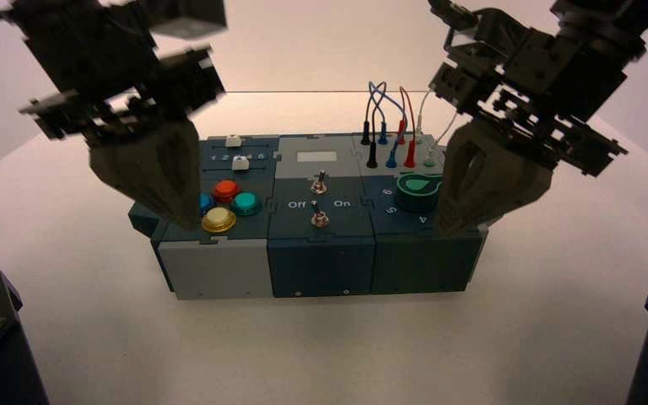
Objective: Move the box away.
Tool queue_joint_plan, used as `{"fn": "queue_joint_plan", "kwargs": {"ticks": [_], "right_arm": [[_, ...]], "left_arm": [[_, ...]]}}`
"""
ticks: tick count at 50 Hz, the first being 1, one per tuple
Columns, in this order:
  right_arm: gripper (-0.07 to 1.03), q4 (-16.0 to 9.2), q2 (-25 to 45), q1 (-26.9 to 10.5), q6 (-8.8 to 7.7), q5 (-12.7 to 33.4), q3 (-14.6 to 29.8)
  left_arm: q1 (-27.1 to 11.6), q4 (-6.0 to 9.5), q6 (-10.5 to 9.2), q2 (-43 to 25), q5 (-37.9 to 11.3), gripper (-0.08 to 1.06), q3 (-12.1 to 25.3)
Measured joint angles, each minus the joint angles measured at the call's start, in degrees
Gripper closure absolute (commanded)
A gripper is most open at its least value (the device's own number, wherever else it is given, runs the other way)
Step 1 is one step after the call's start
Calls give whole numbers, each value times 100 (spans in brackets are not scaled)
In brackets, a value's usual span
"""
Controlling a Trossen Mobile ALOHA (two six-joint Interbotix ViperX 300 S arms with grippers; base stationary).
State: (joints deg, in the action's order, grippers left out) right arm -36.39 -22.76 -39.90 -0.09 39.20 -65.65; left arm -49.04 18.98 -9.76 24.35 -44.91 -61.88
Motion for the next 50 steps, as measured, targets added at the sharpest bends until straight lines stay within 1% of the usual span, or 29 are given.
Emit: {"fn": "queue_joint_plan", "kwargs": {"ticks": [10,17,19,25,43,45,46,47,48,50], "right_arm": [[99,-35,79,0,-26,-193,-141],[99,-35,281,-9,-53,-299,-149],[99,-35,378,-9,-88,-316,-149],[99,-44,536,-9,-114,-325,-105],[99,-9,1178,-9,-185,-343,264],[99,9,1239,-9,-193,-343,299],[99,18,1318,-9,-202,-352,343],[99,18,1318,-9,-202,-352,343],[99,44,1415,-9,-202,-378,387],[99,44,1477,-9,-193,-387,413]], "left_arm": [[-97,0,0,-439,167,101,62],[-141,0,9,-686,290,101,123],[-149,0,18,-773,325,101,158],[-141,0,18,-923,369,101,202],[-149,-62,105,-1433,492,101,316],[-149,-88,123,-1477,501,101,343],[-158,-141,123,-1521,510,101,369],[-149,-141,123,-1538,510,101,369],[-158,-193,123,-1591,527,101,413],[-158,-229,123,-1626,536,101,448]]}}
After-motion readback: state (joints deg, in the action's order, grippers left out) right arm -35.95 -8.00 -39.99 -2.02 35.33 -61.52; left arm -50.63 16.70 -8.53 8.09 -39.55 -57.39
